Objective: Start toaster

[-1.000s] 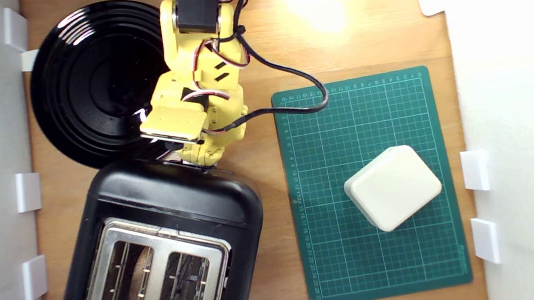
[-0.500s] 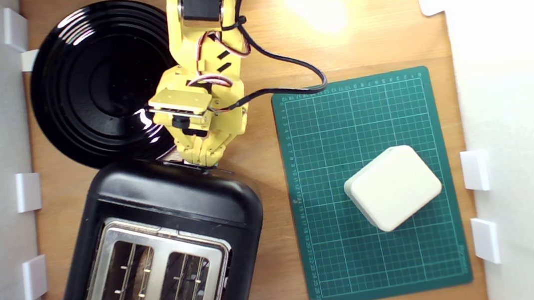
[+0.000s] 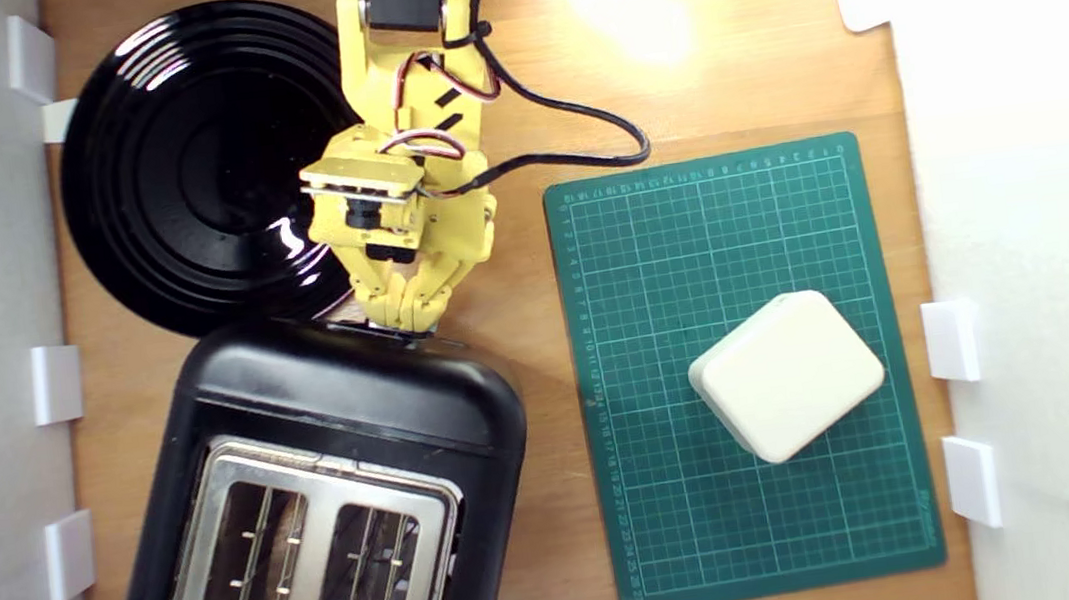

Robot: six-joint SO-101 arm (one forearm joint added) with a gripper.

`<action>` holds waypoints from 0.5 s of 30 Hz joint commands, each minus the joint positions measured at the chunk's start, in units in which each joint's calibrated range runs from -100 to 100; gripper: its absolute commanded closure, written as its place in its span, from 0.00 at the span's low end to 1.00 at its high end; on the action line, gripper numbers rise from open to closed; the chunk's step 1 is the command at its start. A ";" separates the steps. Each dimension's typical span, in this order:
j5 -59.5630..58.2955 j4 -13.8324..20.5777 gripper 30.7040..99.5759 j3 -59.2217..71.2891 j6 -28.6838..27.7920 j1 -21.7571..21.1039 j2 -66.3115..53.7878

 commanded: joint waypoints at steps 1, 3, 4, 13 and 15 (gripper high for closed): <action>-3.35 0.01 0.99 7.16 0.31 1.85 3.47; -3.44 0.01 0.99 7.80 0.31 2.16 3.47; -3.95 0.01 0.99 8.25 0.31 2.16 3.47; -3.61 -0.75 0.99 7.71 0.31 2.08 2.14; -3.44 -0.75 0.99 7.07 0.31 2.08 0.72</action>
